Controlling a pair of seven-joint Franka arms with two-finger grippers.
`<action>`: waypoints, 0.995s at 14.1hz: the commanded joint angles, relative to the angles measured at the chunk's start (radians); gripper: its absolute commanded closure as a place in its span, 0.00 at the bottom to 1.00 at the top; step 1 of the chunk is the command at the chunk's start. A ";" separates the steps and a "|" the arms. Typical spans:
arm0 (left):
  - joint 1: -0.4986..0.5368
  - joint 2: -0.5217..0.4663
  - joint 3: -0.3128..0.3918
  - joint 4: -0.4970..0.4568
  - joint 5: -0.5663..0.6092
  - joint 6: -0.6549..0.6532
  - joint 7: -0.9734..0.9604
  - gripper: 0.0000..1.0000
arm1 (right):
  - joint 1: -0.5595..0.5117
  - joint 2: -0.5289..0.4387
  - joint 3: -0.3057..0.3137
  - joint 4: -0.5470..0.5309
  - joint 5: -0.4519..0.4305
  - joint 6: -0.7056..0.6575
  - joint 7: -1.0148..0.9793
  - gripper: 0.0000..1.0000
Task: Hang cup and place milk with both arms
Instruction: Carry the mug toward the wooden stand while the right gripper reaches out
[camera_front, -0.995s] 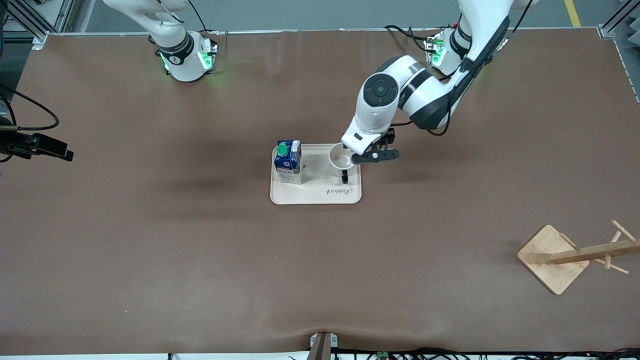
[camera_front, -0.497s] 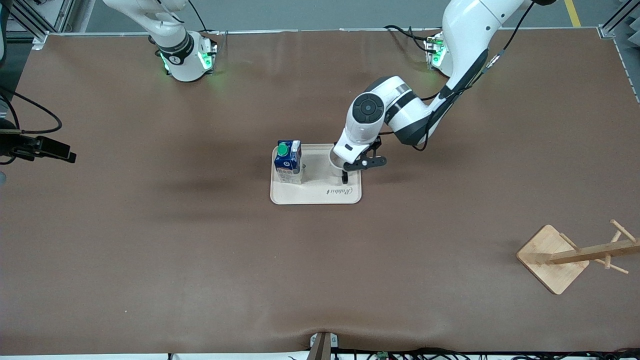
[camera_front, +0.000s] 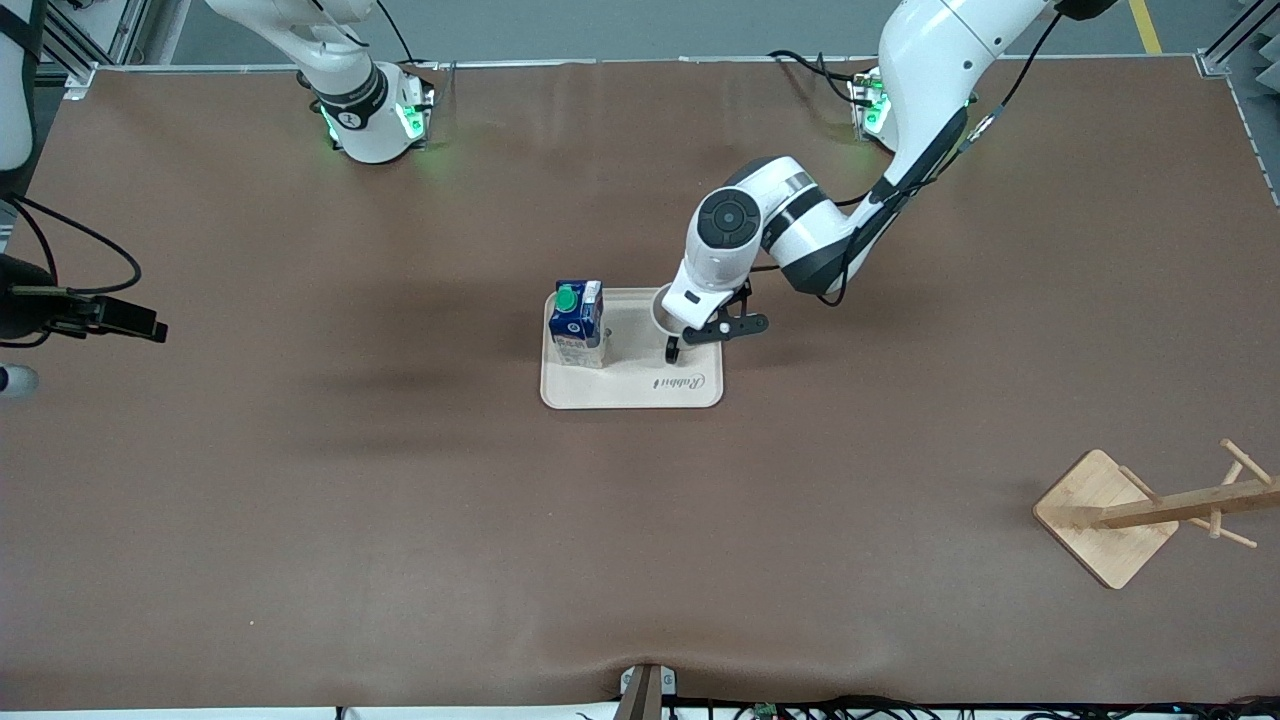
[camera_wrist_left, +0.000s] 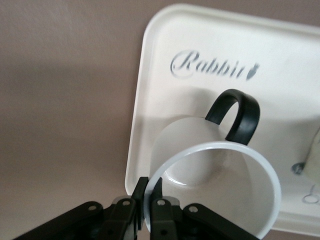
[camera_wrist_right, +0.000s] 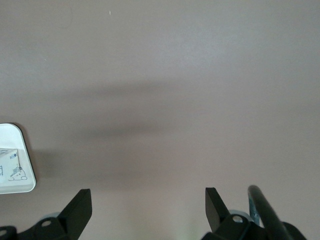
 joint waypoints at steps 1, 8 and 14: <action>0.052 -0.096 0.000 0.024 0.021 -0.037 -0.015 1.00 | -0.016 0.036 0.013 0.020 0.011 -0.004 -0.010 0.00; 0.186 -0.154 -0.003 0.364 0.021 -0.490 0.180 1.00 | -0.022 0.099 0.013 0.017 0.014 0.026 -0.009 0.00; 0.416 -0.191 -0.009 0.394 -0.031 -0.518 0.418 1.00 | -0.042 0.113 0.015 0.014 0.041 0.059 -0.003 0.00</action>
